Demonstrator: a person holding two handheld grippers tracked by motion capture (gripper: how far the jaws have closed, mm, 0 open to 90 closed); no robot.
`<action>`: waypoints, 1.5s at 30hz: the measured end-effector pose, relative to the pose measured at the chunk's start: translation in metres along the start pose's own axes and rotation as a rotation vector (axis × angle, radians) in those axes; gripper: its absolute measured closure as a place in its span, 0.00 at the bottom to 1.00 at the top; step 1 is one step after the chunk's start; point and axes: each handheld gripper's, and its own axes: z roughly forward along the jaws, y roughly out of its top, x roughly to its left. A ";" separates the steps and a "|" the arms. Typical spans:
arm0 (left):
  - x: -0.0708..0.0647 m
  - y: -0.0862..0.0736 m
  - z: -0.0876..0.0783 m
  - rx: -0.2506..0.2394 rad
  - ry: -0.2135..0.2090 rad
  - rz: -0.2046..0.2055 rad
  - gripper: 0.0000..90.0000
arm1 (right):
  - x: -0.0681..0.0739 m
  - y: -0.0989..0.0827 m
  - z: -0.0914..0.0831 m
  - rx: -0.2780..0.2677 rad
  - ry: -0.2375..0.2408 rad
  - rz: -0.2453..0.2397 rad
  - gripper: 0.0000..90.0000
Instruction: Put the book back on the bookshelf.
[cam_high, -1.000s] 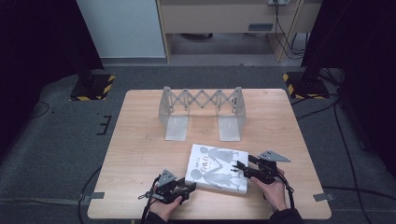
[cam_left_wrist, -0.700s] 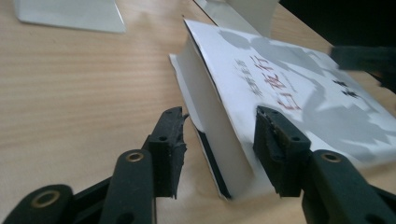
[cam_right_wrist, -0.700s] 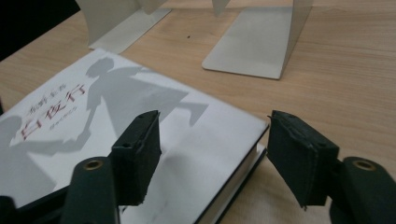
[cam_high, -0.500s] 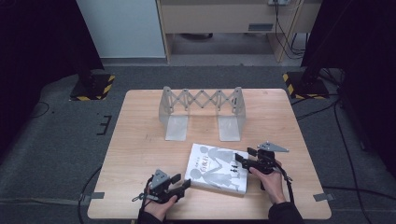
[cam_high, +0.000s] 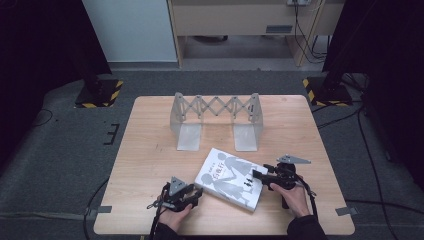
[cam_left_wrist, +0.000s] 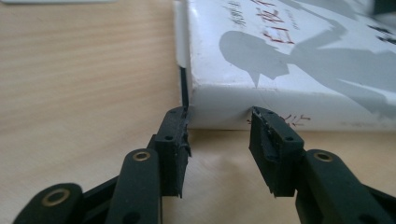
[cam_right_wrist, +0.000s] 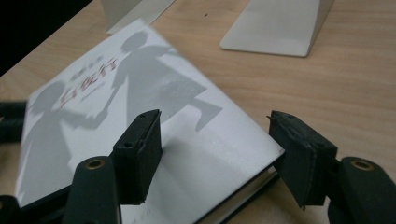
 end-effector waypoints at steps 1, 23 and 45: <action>0.004 0.003 0.003 -0.002 0.007 -0.007 0.64 | 0.002 -0.003 -0.003 0.006 0.005 -0.003 0.40; 0.013 0.016 0.020 -0.037 -0.070 -0.094 0.55 | 0.030 -0.014 0.007 -0.001 0.088 -0.028 0.43; 0.035 0.057 0.065 -0.145 -0.113 -0.001 0.41 | 0.044 -0.022 0.011 -0.018 0.082 -0.026 0.39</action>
